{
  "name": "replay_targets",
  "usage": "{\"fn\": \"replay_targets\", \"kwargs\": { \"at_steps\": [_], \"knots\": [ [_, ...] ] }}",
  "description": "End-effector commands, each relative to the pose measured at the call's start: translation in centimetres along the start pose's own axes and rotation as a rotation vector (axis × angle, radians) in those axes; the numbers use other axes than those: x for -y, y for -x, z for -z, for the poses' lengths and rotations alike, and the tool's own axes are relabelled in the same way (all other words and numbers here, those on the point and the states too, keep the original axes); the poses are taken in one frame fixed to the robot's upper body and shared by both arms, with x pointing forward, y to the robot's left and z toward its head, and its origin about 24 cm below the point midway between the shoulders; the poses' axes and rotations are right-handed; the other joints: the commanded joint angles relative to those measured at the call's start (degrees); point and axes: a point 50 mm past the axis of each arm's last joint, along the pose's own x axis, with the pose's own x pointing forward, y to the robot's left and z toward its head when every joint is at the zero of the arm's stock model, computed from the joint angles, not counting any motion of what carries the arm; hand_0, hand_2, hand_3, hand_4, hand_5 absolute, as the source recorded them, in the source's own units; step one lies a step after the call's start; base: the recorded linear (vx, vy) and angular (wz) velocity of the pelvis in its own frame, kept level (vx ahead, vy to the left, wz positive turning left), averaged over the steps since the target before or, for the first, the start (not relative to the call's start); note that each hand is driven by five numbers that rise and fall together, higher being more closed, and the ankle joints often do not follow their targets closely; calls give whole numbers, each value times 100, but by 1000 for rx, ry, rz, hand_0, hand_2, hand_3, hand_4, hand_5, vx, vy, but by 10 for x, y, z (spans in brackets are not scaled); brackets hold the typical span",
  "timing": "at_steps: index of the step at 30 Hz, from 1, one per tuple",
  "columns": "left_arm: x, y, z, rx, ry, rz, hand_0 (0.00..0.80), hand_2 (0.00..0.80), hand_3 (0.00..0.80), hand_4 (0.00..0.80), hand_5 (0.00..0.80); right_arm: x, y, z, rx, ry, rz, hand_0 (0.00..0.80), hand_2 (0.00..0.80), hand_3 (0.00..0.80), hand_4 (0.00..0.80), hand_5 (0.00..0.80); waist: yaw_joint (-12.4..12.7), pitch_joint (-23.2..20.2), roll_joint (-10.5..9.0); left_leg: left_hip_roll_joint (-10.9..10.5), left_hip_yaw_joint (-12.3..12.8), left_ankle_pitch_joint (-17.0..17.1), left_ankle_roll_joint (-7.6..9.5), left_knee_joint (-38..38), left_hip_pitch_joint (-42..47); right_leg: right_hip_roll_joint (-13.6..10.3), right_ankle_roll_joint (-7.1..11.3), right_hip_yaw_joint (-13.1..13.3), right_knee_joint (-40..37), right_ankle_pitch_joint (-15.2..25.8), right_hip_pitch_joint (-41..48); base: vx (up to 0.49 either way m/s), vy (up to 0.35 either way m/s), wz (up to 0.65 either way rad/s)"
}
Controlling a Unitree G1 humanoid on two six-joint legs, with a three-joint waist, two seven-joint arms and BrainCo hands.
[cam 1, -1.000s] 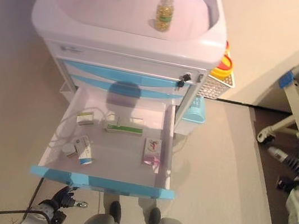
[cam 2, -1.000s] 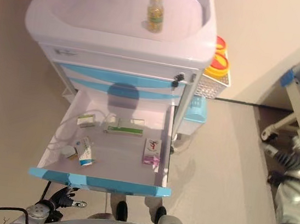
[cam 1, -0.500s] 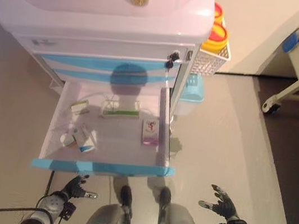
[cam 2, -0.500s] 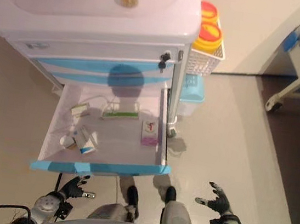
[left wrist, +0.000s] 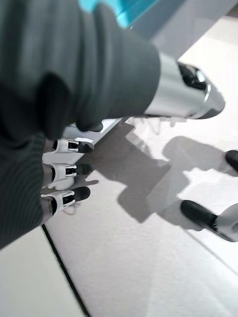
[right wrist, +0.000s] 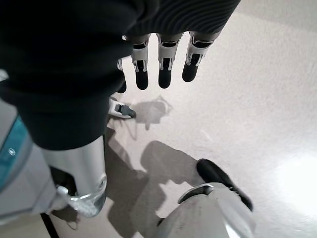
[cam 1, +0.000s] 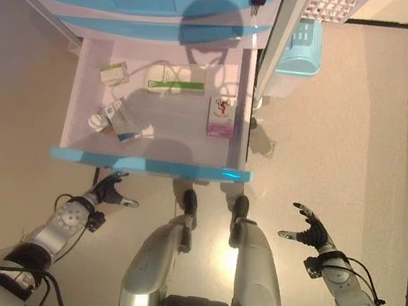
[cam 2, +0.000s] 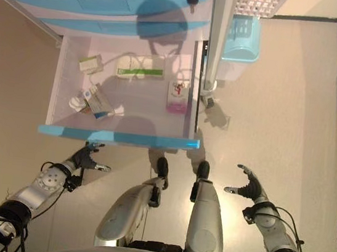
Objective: Open the drawer and pick up the medicine
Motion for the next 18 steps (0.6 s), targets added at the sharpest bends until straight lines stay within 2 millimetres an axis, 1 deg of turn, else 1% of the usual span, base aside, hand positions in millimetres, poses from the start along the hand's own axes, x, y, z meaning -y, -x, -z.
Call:
{"fn": "replay_targets", "kwargs": {
  "at_steps": [1,5,6,7,11,13,18],
  "knots": [
    [-39,0,-25,85,-30,-117,0,0,0,0,0,-1,13,1,38,-32,-9,0,0,0,0,0,-97,-82,-85,-189,-99,-760,259,1056,-441,189,66,-111,771,-408,-197,63,76,-5],
    [-83,-1,-45,98,-77,-190,0,0,0,0,0,-3,19,1,46,-24,-32,0,0,0,0,0,-191,-68,-133,-179,-25,-923,305,1399,-727,191,52,-28,1087,-508,-502,45,83,-11],
    [-91,-1,-49,101,-83,-205,0,0,0,0,0,-3,21,2,43,-24,-33,0,0,0,0,0,-210,-67,-142,-176,-7,-957,316,1465,-783,192,55,-12,1133,-514,-558,32,97,-8],
    [-106,0,-56,105,-93,-236,0,0,0,0,0,-3,23,4,42,-25,-32,0,0,0,0,0,-252,-66,-157,-169,29,-1010,335,1582,-904,196,60,27,1219,-523,-680,31,108,-11],
    [-151,2,-74,80,-150,-341,0,0,0,0,0,-1,29,6,50,-39,-9,0,0,0,0,0,-388,-65,-193,-162,131,-1185,407,1903,-1192,224,84,158,1391,-517,-973,36,115,-7],
    [-167,4,-80,72,-160,-393,0,0,0,0,0,1,29,5,61,-52,6,0,0,0,0,0,-431,-65,-209,-164,164,-1241,438,1999,-1297,254,93,210,1434,-502,-1088,22,96,-9],
    [-227,17,-107,94,-81,-637,0,0,0,0,0,2,27,-6,114,-75,32,0,0,0,0,0,-599,-65,-285,-156,240,-1436,520,2370,-1675,385,141,401,1599,-461,-1487,6,86,-8]
  ]
}}
